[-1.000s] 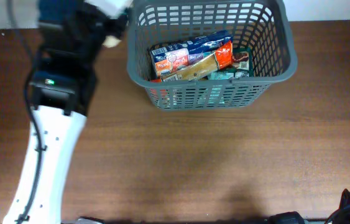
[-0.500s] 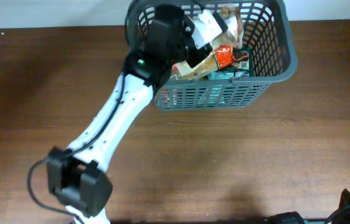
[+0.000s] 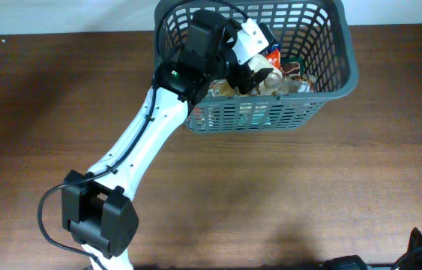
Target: Pack container
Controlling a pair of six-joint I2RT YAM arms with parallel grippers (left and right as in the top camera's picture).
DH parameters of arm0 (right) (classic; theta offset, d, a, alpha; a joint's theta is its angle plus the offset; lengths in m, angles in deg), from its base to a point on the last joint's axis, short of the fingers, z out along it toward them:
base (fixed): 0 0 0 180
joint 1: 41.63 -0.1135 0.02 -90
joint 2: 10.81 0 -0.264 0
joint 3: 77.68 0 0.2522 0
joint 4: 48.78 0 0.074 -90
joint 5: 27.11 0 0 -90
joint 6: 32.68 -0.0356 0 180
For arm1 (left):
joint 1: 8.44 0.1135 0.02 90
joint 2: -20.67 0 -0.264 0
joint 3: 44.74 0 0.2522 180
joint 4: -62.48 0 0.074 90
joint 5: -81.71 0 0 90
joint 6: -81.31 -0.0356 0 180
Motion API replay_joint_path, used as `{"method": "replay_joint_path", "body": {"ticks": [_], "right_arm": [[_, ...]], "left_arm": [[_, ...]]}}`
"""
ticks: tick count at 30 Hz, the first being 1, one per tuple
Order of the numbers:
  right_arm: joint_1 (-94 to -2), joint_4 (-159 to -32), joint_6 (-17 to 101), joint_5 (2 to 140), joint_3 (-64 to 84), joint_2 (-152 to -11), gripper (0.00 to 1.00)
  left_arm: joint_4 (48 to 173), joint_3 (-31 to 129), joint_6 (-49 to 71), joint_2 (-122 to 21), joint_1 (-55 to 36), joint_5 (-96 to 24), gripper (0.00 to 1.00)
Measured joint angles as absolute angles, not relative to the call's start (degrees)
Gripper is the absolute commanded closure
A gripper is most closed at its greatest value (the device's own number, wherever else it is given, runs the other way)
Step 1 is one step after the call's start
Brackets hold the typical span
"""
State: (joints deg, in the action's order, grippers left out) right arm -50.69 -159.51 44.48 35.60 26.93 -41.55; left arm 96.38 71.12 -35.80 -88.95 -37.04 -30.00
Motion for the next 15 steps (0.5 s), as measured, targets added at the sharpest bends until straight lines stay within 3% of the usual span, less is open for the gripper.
{"method": "replay_joint_path", "body": {"ticks": [8, 15], "right_arm": [[-50.7, -159.5, 45.6, 35.6, 28.4, -41.6, 0.01], [-50.7, -159.5, 45.8, 35.6, 39.1, -41.6, 0.01]], "left_arm": [[97.4, 75.8, -28.0, -85.7, -30.4, -28.2, 0.01], [109.1, 77.9, -24.7, -63.9, -19.4, -13.8, 0.01]]}}
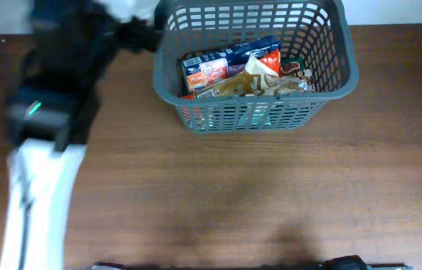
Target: Pack container
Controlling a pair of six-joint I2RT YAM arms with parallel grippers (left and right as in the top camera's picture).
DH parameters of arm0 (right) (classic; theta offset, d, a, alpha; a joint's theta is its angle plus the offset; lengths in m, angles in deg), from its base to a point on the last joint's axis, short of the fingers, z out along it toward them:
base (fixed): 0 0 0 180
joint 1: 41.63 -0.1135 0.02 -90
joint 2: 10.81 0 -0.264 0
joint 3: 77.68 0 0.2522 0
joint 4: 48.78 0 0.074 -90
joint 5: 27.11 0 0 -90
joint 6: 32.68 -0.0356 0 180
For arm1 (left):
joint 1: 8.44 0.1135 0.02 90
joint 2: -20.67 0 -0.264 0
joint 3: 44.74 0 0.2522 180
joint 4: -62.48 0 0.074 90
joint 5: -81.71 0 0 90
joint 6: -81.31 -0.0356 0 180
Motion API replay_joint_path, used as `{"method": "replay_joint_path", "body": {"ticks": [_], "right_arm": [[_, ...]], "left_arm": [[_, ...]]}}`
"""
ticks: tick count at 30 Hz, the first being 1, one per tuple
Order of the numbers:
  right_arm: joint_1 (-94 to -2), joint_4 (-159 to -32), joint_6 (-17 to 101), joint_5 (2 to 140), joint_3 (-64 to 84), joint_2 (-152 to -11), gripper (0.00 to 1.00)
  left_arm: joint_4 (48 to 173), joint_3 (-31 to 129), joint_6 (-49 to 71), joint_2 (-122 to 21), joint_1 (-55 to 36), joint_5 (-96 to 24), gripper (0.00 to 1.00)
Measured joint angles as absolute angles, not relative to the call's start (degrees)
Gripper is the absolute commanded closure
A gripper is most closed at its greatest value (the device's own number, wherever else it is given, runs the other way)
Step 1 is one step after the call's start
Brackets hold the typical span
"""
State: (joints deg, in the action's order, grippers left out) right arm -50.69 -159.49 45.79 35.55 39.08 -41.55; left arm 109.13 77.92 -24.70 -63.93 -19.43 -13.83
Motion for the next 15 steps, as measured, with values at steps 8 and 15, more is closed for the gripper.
{"method": "replay_joint_path", "body": {"ticks": [8, 15], "right_arm": [[-49.9, -159.5, 46.0, 37.9, 45.9, -40.2, 0.01], [-39.2, -159.5, 51.7, 38.8, 48.5, -29.7, 0.01]], "left_arm": [[120.8, 79.3, -24.1, -46.1, -18.4, -0.5, 0.01], [130.0, 79.0, -24.0, -37.6, -18.4, 3.6, 0.01]]}}
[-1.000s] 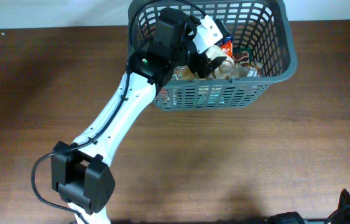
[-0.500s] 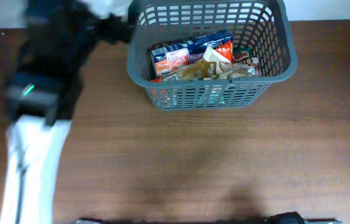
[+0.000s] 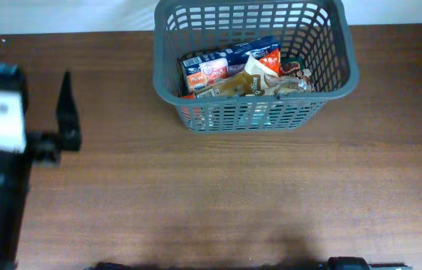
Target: Pack container
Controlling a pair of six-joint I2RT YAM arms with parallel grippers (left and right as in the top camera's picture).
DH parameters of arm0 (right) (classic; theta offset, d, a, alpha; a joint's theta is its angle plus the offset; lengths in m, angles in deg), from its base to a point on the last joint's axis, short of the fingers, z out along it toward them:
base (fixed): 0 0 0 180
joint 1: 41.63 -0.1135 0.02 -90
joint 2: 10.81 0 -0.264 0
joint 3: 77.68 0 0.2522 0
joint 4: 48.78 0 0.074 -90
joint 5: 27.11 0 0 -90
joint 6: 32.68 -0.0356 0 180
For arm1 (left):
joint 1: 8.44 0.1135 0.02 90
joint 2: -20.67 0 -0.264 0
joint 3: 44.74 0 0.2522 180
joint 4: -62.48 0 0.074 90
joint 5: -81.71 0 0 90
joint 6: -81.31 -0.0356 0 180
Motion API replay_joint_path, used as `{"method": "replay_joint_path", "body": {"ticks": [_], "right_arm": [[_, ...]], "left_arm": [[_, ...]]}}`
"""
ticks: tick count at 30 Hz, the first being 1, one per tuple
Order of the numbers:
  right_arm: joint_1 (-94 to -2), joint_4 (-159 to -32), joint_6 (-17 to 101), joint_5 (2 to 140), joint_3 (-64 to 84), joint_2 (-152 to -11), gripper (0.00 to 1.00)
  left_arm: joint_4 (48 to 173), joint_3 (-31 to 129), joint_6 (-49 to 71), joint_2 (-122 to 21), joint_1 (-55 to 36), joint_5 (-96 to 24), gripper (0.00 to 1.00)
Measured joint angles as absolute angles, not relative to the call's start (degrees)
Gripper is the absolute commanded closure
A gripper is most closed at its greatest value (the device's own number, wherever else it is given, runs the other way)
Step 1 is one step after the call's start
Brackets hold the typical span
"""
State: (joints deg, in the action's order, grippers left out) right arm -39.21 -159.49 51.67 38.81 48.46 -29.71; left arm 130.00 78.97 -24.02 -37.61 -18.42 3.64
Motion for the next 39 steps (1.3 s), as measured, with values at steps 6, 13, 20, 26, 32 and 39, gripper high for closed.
{"method": "replay_joint_path", "body": {"ticks": [6, 13, 20, 26, 32, 39], "right_arm": [[-36.5, -159.5, 53.7, 41.2, 48.7, -25.2, 0.01], [-36.5, -159.5, 54.4, 48.3, 48.0, -23.4, 0.01], [-36.8, -159.5, 54.3, 52.6, 46.7, -20.1, 0.01], [-38.8, -159.4, 54.3, 52.5, 45.3, -20.1, 0.01], [-39.1, -159.5, 54.3, 52.5, 45.3, -20.1, 0.01], [-39.1, -159.5, 54.3, 52.5, 45.3, -20.1, 0.01]], "left_arm": [[136.2, 79.0, -24.0, -30.9, -18.4, 5.8, 0.01], [142.1, 79.0, -24.0, -27.2, -18.4, 7.0, 0.01], [147.0, 79.0, -24.0, -23.7, -18.4, 7.2, 0.01], [151.9, 78.9, -24.0, -23.7, -18.4, 7.2, 0.01], [158.8, 79.0, -24.0, -23.7, -18.4, 7.2, 0.01], [162.9, 78.9, -24.0, -23.7, -18.4, 7.2, 0.01]]}}
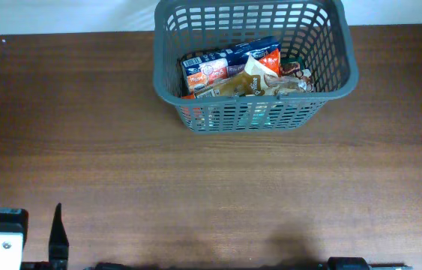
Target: Pack container
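A grey slatted basket (330,86) stands at the back of the wooden table, right of centre. Inside it lie several snack packets (229,71), among them a blue and orange one and a tan one. My left gripper (55,240) is at the bottom left corner of the overhead view, far from the basket; one dark finger (58,238) and the white wrist block show, and its state is unclear. The right gripper is out of view.
Brown wooden table (218,180) fills the view, with a white wall strip along the far edge. A dark bit of the right arm's base (345,263) shows at the bottom edge.
My left arm has moved from the left edge at mid-height down to the bottom left corner. The basket and its packets are unchanged.
At first my left gripper was inside the basket, over the packets. Then the arm was blurred at the upper left, clear of the basket, with the packets lying inside. After that it stood at the left edge, and now at the bottom left corner.
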Controlling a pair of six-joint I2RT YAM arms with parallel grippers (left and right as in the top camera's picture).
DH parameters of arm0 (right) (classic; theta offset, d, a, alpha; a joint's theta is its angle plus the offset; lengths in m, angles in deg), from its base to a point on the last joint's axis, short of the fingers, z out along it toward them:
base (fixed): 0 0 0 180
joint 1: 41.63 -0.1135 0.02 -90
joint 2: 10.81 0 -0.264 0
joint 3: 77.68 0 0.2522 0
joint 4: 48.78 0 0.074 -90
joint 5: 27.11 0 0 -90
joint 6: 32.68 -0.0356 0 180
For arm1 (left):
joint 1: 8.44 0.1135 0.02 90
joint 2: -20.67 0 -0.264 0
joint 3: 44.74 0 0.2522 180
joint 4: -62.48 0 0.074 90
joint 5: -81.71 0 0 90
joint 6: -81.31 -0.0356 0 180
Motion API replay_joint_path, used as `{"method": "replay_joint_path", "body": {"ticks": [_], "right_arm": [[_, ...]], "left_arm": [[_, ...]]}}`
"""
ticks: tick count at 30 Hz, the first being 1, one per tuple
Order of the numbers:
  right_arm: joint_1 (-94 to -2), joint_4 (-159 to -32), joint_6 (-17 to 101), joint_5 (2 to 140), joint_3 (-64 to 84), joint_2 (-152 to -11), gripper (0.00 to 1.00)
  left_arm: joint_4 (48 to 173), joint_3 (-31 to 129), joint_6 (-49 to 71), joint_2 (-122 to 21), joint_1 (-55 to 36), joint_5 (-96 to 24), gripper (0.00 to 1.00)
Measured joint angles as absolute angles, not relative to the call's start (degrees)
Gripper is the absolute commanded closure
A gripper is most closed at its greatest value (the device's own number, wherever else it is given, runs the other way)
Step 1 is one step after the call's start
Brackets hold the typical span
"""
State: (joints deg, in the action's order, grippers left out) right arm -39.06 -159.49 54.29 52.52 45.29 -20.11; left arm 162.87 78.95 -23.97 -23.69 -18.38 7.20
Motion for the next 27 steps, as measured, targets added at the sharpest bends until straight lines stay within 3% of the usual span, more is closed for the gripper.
{"method": "replay_joint_path", "body": {"ticks": [9, 27], "right_arm": [[-39.1, -159.5, 54.3, 52.5, 45.3, -20.1, 0.01], [-39.1, -159.5, 54.3, 51.6, 45.3, -20.1, 0.01]], "left_arm": [[172.7, 78.9, -24.0, -23.7, -18.4, 7.2, 0.01], [172.8, 78.9, -23.9, -23.7, -18.4, 7.2, 0.01]]}}
